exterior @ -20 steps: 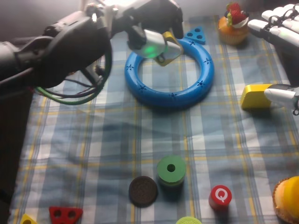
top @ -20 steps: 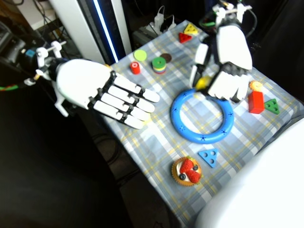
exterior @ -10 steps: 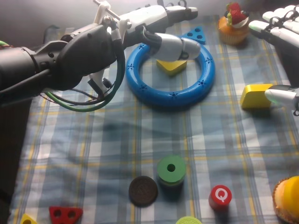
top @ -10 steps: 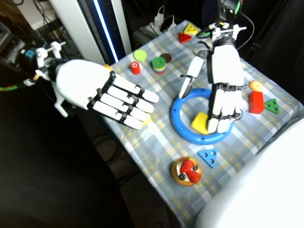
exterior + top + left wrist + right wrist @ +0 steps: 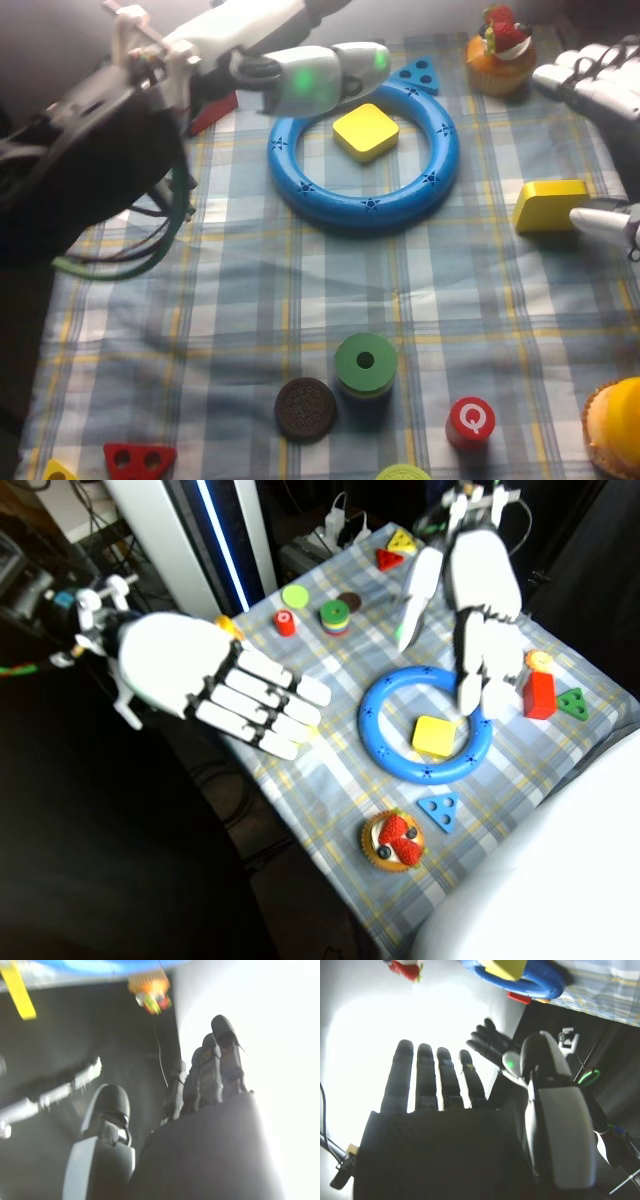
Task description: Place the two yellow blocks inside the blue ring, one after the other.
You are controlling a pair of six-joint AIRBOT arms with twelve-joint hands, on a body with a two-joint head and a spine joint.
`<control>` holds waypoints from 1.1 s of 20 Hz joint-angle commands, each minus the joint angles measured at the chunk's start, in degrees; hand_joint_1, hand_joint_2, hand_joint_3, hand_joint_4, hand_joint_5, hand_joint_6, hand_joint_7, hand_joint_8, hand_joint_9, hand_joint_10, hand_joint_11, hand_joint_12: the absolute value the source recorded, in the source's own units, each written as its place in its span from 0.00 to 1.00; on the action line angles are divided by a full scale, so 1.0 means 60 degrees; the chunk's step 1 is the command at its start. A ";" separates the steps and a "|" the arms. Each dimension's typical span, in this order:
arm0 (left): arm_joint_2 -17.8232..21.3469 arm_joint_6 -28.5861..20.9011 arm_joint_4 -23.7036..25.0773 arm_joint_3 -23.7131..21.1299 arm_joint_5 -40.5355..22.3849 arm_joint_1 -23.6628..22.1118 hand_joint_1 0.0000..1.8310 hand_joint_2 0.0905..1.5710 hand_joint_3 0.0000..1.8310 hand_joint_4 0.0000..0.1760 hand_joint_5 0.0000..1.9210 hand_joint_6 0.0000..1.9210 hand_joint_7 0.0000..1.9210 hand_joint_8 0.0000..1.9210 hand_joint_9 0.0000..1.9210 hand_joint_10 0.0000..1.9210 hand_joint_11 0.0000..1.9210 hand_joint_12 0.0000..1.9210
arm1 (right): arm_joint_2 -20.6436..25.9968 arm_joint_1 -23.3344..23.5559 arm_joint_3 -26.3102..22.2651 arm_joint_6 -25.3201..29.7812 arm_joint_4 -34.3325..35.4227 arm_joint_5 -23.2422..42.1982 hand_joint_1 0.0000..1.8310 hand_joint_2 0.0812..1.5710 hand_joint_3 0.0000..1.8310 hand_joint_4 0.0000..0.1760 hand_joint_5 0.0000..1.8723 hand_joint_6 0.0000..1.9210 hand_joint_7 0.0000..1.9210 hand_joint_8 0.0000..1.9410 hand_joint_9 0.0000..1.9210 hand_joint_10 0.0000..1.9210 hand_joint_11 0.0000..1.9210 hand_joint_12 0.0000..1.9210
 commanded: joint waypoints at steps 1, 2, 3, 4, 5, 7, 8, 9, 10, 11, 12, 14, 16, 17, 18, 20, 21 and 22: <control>0.0196 -0.0388 0.0373 -0.0155 -0.1530 0.0089 0.18 0.87 0.00 0.30 0.06 0.01 0.04 0.00 0.03 0.00 0.00 0.35 | -0.0069 0.0195 0.0099 0.0041 -0.0102 0.0737 0.39 0.77 0.00 0.00 0.04 0.01 0.08 0.01 0.08 0.02 0.00 0.46; 0.0394 -0.0690 0.0523 -0.0348 -0.1830 0.0238 0.20 0.87 0.00 0.22 0.07 0.01 0.04 0.00 0.03 0.00 0.00 0.33 | -0.0169 0.0316 0.0206 0.0041 -0.0100 0.0520 0.42 0.77 0.00 0.00 0.07 0.01 0.10 0.01 0.10 0.03 0.00 0.58; 0.0699 -0.1022 0.0710 -0.0622 -0.2282 0.0443 0.21 0.88 0.00 0.20 0.07 0.00 0.04 0.00 0.03 0.00 0.00 0.25 | -0.0346 0.0466 0.0390 0.0041 -0.0060 0.0220 0.43 0.77 0.00 0.00 0.09 0.02 0.13 0.01 0.13 0.05 0.00 0.69; 0.0876 -0.1190 0.0825 -0.0795 -0.2556 0.0595 0.21 0.87 0.00 0.24 0.07 0.00 0.04 0.00 0.02 0.00 0.00 0.14 | -0.0461 0.0536 0.0508 0.0040 -0.0007 0.0045 0.45 0.77 0.00 0.00 0.12 0.02 0.16 0.02 0.16 0.06 0.00 0.74; 0.1044 -0.1313 0.0916 -0.0974 -0.2826 0.0739 0.20 0.87 0.00 0.24 0.08 0.00 0.05 0.00 0.03 0.01 0.00 0.19 | -0.0550 0.0585 0.0616 0.0040 0.0053 -0.0115 0.46 0.77 0.00 0.00 0.14 0.02 0.20 0.01 0.16 0.11 0.00 0.77; 0.1333 -0.1613 0.1099 -0.1261 -0.3374 0.1016 0.19 0.88 0.00 0.18 0.09 0.00 0.07 0.00 0.05 0.01 0.00 0.38 | -0.0734 0.0657 0.0821 0.0034 0.0203 -0.0404 0.49 0.77 0.00 0.00 0.21 0.02 0.27 0.01 0.13 0.30 0.00 0.82; 0.1513 -0.1893 0.1198 -0.1412 -0.3765 0.1239 0.21 0.88 0.00 0.03 0.10 0.00 0.08 0.00 0.06 0.01 0.00 0.43 | -0.0892 0.0715 0.0987 0.0033 0.0303 -0.0616 0.50 0.77 0.00 0.00 0.26 0.04 0.35 0.04 0.14 0.42 0.00 0.86; 0.1586 -0.2054 0.1249 -0.1466 -0.3930 0.1343 0.22 0.88 0.00 0.00 0.10 0.00 0.08 0.00 0.07 0.01 0.00 0.45 | -0.0968 0.0743 0.1065 0.0032 0.0333 -0.0717 0.51 0.78 0.00 0.00 0.29 0.04 0.39 0.07 0.15 0.49 0.00 0.89; 0.1692 -0.2231 0.1287 -0.1549 -0.4144 0.1494 0.25 0.88 0.00 0.02 0.10 0.00 0.08 0.00 0.06 0.01 0.00 0.44 | -0.1094 0.0816 0.1194 0.0032 0.0377 -0.0916 0.63 0.78 0.00 0.00 0.32 0.56 0.45 0.55 0.26 0.64 0.12 0.95; 0.1755 -0.2245 0.1288 -0.1620 -0.4277 0.1587 0.27 0.88 0.00 0.00 0.11 0.01 0.09 0.00 0.07 0.01 0.00 0.44 | -0.1205 0.0874 0.1300 0.0032 0.0410 -0.1052 0.65 0.78 0.00 0.00 0.33 0.67 0.45 0.67 0.31 0.69 0.21 0.97; 0.1820 -0.2262 0.1286 -0.1689 -0.4413 0.1698 0.27 0.88 0.00 0.00 0.11 0.00 0.09 0.00 0.07 0.01 0.00 0.42 | -0.1310 0.0935 0.1398 0.0032 0.0433 -0.1196 0.66 0.77 0.00 0.00 0.37 0.63 0.45 0.73 0.37 0.75 0.31 0.97; 0.1936 -0.2484 0.1283 -0.1777 -0.4720 0.1926 0.22 0.89 0.00 0.04 0.09 0.00 0.07 0.00 0.06 0.00 0.00 0.37 | -0.1585 0.1094 0.1658 0.0032 0.0485 -0.1497 0.65 0.78 0.00 0.00 0.37 0.65 0.43 0.77 0.39 0.82 0.35 1.00; 0.2110 -0.2587 0.1202 -0.1913 -0.5075 0.2192 0.20 0.89 0.00 0.00 0.09 0.00 0.08 0.00 0.07 0.01 0.00 0.46 | -0.1761 0.1259 0.1833 0.0033 0.0501 -0.1680 0.65 0.79 0.00 0.00 0.34 0.68 0.44 0.76 0.36 0.83 0.33 1.00; 0.2187 -0.2632 0.1176 -0.1976 -0.5232 0.2310 0.21 0.89 0.00 0.00 0.10 0.00 0.08 0.00 0.08 0.01 0.00 0.52 | -0.1774 0.1303 0.1850 0.0033 0.0502 -0.1678 0.65 0.78 0.00 0.00 0.34 0.68 0.44 0.74 0.35 0.80 0.28 1.00; 0.2275 -0.2701 0.1171 -0.2041 -0.5357 0.2419 0.23 0.88 0.00 0.00 0.11 0.00 0.09 0.00 0.09 0.01 0.00 0.56 | -0.1774 0.1387 0.1850 0.0033 0.0496 -0.1673 0.66 0.78 0.00 0.00 0.34 0.68 0.45 0.74 0.34 0.79 0.24 1.00; 0.2408 -0.2987 0.1143 -0.2123 -0.5643 0.2691 0.25 0.89 0.00 0.00 0.11 0.00 0.10 0.00 0.09 0.02 0.00 0.61 | -0.1762 0.1613 0.1839 0.0033 0.0312 -0.1656 0.66 0.79 0.00 0.00 0.33 0.69 0.44 0.75 0.36 0.80 0.29 1.00; 0.2457 -0.3257 0.1139 -0.2139 -0.5812 0.2883 0.25 0.89 0.00 0.00 0.11 0.00 0.10 0.00 0.10 0.02 0.00 0.64 | -0.1748 0.1753 0.1818 0.0034 0.0163 -0.1643 0.66 0.78 0.00 0.00 0.35 0.65 0.45 0.73 0.39 0.78 0.31 0.99; 0.2502 -0.3491 0.1102 -0.2165 -0.6010 0.3083 0.26 0.89 0.00 0.00 0.12 0.00 0.10 0.00 0.10 0.02 0.00 0.65 | -0.1733 0.1925 0.1792 0.0034 -0.0036 -0.1628 0.66 0.77 0.00 0.00 0.37 0.65 0.46 0.71 0.39 0.75 0.32 0.97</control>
